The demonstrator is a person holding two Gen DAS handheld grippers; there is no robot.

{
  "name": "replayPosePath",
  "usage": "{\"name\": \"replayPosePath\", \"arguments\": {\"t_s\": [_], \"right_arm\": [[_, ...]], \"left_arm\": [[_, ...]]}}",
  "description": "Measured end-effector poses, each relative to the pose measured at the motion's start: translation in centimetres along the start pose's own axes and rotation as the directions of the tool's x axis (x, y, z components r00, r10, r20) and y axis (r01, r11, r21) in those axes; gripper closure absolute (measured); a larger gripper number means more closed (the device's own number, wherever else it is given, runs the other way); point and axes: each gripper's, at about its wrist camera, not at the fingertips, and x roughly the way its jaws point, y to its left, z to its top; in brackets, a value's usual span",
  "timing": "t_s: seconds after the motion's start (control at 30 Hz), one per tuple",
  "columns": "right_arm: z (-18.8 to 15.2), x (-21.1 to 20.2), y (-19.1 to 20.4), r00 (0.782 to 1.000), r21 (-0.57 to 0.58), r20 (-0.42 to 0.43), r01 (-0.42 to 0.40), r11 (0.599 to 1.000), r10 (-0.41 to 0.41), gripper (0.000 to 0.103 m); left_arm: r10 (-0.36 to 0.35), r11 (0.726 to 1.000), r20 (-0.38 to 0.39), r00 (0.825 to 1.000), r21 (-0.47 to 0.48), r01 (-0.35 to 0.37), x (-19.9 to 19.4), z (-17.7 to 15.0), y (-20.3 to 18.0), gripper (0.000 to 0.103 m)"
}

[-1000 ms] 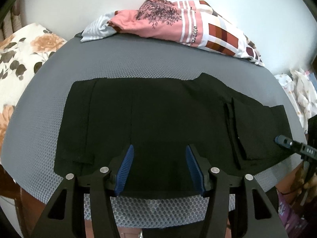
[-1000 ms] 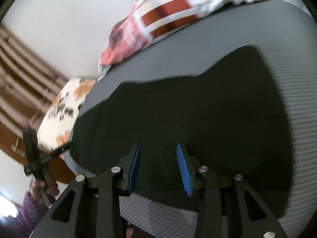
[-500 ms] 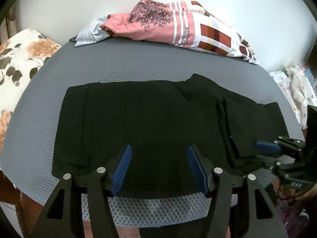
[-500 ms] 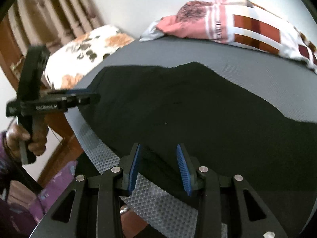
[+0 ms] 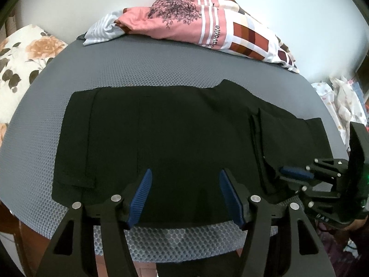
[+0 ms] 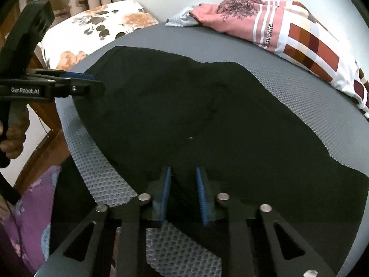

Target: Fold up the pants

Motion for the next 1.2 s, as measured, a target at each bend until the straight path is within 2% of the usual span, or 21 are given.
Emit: {"name": "replayPosePath", "arguments": {"t_s": [0.1,0.23,0.33,0.67,0.7,0.8,0.9,0.93,0.97,1.0,1.03,1.1,1.2], "right_arm": [[0.5,-0.5,-0.1,1.0,0.019,0.01,-0.023,1.0,0.023,0.097],[0.4,-0.6,-1.5,0.994,0.114,0.016,-0.11,0.987,0.108,0.098],[0.5,-1.5,-1.5,0.988,0.138,0.046,-0.151,0.979,0.146,0.098],[0.1,-0.2,0.2,0.988,0.088,0.022,-0.152,0.984,0.151,0.097],[0.1,-0.1,0.1,0.984,0.093,0.023,-0.176,0.98,0.175,0.092],[0.0,-0.5,-0.5,0.976,0.112,0.044,-0.215,0.97,0.211,0.089],[0.0,-1.9,-2.5,0.939,0.209,0.132,-0.338,0.918,0.317,0.088],[0.0,-3.0,-3.4,0.924,0.233,0.184,-0.371,0.899,0.334,0.088],[0.1,-3.8,-3.9,0.92,0.24,0.21,-0.378,0.894,0.332,0.088],[0.1,-4.4,-4.3,0.923,0.24,0.225,-0.364,0.9,0.313,0.088],[0.1,-4.9,-4.5,0.934,0.231,0.221,-0.329,0.915,0.28,0.088],[0.0,-5.0,-4.6,0.95,0.207,0.201,-0.279,0.938,0.239,0.088],[-0.1,-3.7,-4.1,0.967,0.193,0.149,-0.234,0.953,0.207,0.088]], "left_arm": [[-0.006,1.0,0.0,1.0,-0.014,0.006,-0.1,0.0,0.2,0.039],[-0.009,1.0,-0.005,1.0,-0.026,0.009,-0.2,0.0,0.5,0.038],[-0.012,0.999,-0.004,1.0,-0.035,0.012,-0.2,0.1,0.6,0.038],[-0.006,0.999,-0.017,1.0,-0.032,0.005,0.0,-0.1,0.5,0.037],[-0.005,0.999,-0.02,1.0,-0.032,0.004,0.1,-0.2,0.5,0.037],[-0.003,0.999,-0.018,1.0,-0.038,0.002,-0.1,0.0,0.6,0.037],[0.012,0.999,0.006,1.0,-0.033,-0.012,-1.4,0.3,1.1,0.037],[0.011,0.999,0.023,1.0,-0.035,-0.011,-2.1,0.5,1.6,0.037],[0.01,0.999,0.042,0.999,-0.042,-0.008,-2.9,0.7,2.1,0.034],[0.007,0.999,0.062,0.998,-0.054,-0.003,-3.6,0.9,2.9,0.027],[0.0,0.997,0.083,0.997,-0.07,0.006,-4.4,1.1,4.1,0.024],[0.002,0.996,0.094,0.996,-0.094,0.006,-5.1,1.7,6.9,0.023],[0.007,0.994,0.054,0.999,-0.112,-0.001,-4.5,2.5,10.9,0.023]]}}
